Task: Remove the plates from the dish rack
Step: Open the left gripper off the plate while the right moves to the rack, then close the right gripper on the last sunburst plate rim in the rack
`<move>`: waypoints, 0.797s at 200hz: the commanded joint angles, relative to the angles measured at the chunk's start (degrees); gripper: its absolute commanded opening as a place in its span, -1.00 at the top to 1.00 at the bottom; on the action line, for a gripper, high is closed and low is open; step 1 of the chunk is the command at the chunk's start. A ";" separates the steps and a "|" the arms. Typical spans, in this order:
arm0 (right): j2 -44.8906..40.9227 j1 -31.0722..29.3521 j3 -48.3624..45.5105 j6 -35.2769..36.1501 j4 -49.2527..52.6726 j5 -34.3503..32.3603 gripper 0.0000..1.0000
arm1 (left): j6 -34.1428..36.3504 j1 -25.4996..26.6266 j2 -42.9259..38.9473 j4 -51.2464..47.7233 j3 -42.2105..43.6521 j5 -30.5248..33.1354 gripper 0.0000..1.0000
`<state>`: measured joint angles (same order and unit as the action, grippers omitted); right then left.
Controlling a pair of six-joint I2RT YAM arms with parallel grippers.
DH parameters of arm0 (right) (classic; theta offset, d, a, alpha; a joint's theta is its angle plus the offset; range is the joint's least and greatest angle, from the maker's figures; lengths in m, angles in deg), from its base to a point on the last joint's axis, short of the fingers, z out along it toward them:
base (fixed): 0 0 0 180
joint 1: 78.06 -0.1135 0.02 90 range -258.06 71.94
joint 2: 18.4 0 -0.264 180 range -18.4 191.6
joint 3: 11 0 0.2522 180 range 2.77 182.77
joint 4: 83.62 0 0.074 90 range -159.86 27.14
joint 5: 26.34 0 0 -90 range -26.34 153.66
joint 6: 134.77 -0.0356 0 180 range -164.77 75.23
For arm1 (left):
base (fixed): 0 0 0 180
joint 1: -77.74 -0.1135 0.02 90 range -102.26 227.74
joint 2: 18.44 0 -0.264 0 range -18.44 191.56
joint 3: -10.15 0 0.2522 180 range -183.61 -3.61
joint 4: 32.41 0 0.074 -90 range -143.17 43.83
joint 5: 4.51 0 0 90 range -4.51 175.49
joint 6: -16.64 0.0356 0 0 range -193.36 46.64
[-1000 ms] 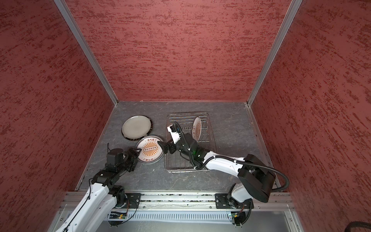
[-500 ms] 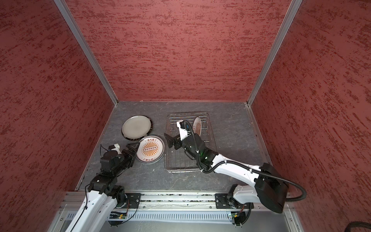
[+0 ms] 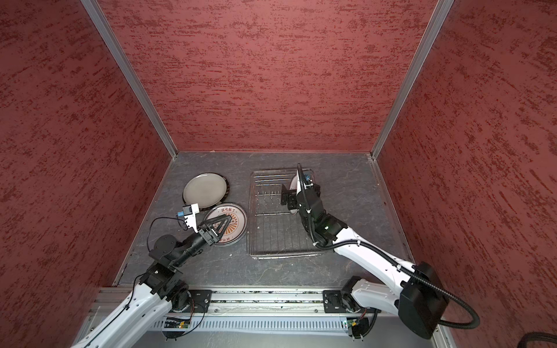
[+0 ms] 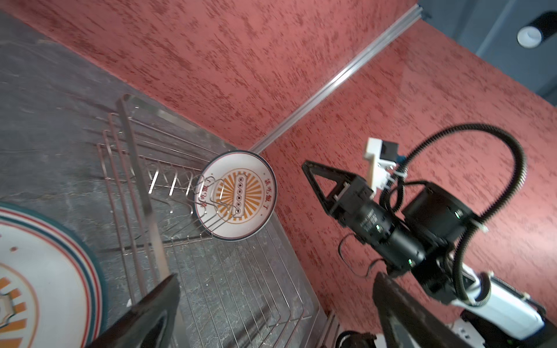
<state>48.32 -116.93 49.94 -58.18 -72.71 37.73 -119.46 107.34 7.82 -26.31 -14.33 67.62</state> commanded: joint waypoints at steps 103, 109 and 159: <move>15.08 8.08 11.45 -5.49 13.45 3.04 0.02 | 11.20 14.93 21.61 19.26 -4.74 7.03 -0.99; 15.83 8.05 11.97 -5.41 13.61 2.88 0.18 | 10.63 15.32 22.08 19.00 -4.82 8.14 -0.99; 22.06 5.66 16.65 -6.50 17.50 -4.19 0.66 | 9.09 16.71 26.18 20.33 -5.24 12.58 -0.99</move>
<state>68.84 -109.81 63.47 -63.88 -58.44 39.15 -110.39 123.52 32.98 -7.97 -17.87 77.11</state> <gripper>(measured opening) 0.229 0.994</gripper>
